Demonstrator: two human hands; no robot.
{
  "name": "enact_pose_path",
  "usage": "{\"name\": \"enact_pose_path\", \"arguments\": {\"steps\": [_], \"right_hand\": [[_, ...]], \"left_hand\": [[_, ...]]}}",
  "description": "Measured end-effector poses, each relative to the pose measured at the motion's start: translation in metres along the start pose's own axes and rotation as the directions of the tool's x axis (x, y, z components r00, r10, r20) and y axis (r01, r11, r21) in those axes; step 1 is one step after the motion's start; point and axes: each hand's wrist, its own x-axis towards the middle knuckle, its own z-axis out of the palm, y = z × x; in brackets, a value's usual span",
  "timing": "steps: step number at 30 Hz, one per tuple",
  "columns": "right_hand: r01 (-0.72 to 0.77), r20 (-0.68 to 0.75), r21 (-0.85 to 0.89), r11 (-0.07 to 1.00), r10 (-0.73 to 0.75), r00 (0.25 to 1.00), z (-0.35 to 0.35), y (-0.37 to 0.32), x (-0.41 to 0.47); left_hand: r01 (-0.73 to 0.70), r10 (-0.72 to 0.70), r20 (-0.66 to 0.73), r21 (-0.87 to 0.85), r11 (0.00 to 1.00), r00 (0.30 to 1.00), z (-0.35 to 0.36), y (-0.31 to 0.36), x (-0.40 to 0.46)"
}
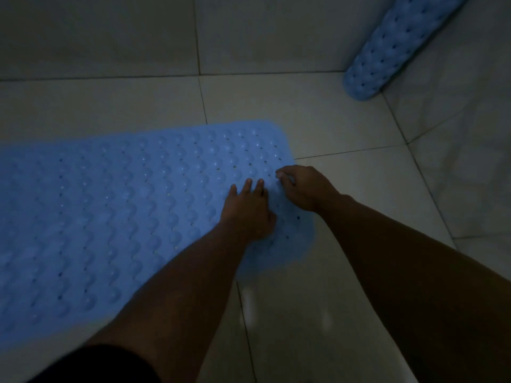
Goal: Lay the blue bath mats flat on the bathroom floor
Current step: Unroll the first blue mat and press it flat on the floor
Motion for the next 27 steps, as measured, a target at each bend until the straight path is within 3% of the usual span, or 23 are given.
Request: {"name": "enact_pose_path", "arguments": {"steps": [2, 5, 8, 12, 17, 22, 27], "right_hand": [[0.008, 0.103, -0.038, 0.999, -0.004, 0.995, 0.0, -0.005, -0.006], [0.044, 0.147, -0.119, 0.992, -0.026, 0.989, 0.026, -0.011, -0.016], [-0.001, 0.186, -0.187, 0.982, 0.036, 0.982, 0.066, -0.013, -0.029], [0.019, -0.021, -0.22, 0.975, -0.025, 0.999, 0.099, -0.012, -0.046], [0.029, -0.148, -0.249, 0.968, -0.067, 0.987, 0.113, -0.005, -0.048], [0.012, -0.145, -0.207, 0.978, -0.043, 0.988, 0.115, -0.004, -0.046], [-0.074, 0.062, 0.01, 0.997, 0.074, 0.995, 0.079, -0.015, -0.035]], "left_hand": [[0.016, -0.016, 0.024, -0.017, 1.0, 1.0, -0.036, -0.004, 0.009], [0.007, -0.003, -0.184, 0.022, 1.0, 0.983, -0.052, -0.017, 0.006], [0.023, -0.04, -0.269, -0.064, 0.998, 0.962, -0.031, -0.025, -0.014], [-0.004, -0.033, -0.334, -0.111, 0.994, 0.942, 0.001, -0.035, -0.023], [0.007, -0.054, -0.447, -0.106, 0.994, 0.893, 0.016, -0.046, -0.022], [0.022, -0.064, -0.51, -0.088, 0.996, 0.858, 0.021, -0.053, -0.023], [0.038, -0.095, -0.519, -0.119, 0.992, 0.849, 0.008, -0.06, -0.039]]}}
